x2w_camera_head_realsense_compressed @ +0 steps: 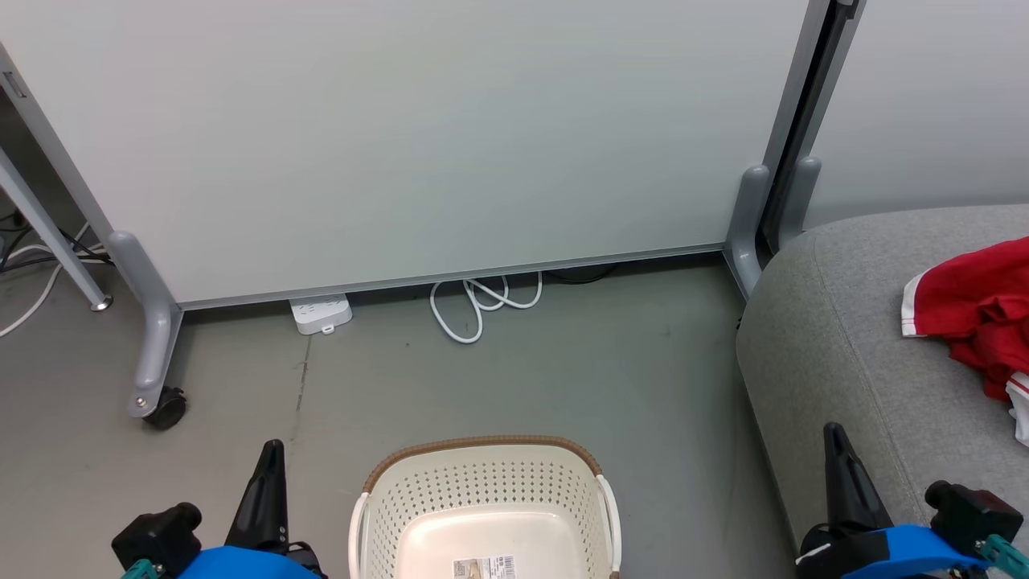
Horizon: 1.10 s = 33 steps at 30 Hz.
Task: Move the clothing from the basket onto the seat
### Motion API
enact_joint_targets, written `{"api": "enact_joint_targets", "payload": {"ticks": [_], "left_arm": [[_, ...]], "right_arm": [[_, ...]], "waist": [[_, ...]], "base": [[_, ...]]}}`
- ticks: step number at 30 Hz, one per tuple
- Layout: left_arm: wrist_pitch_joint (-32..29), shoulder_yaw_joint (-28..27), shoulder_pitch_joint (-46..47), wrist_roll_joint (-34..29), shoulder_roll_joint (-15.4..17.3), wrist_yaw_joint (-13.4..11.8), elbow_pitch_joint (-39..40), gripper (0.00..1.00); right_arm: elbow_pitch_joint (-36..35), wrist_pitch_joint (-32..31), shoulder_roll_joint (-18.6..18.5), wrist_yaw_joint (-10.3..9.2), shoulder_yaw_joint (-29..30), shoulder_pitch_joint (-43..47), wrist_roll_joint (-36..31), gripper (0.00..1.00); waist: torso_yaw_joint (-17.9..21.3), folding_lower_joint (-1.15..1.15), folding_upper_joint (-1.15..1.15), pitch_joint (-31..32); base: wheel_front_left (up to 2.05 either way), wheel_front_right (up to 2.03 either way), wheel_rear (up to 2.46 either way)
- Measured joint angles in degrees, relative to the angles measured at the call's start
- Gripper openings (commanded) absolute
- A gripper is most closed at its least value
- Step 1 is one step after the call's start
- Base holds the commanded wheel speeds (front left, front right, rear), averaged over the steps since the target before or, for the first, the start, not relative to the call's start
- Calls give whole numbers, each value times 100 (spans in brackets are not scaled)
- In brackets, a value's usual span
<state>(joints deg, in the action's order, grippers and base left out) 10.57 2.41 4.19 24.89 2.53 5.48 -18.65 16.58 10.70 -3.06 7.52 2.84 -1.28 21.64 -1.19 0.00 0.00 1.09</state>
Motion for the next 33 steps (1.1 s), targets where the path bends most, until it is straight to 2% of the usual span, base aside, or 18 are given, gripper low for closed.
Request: {"api": "enact_joint_targets", "payload": {"ticks": [16,33], "left_arm": [[-360,-186,3,1467,0,25,103,0],[-702,-363,21,2775,1,73,188,0]], "right_arm": [[-60,-366,1,0,71,-81,1546,0],[-104,-692,3,-1,143,-174,2914,0]], "waist": [[17,0,0,-19],[35,0,0,-38]], "base": [[0,0,0],[0,0,0]]}}
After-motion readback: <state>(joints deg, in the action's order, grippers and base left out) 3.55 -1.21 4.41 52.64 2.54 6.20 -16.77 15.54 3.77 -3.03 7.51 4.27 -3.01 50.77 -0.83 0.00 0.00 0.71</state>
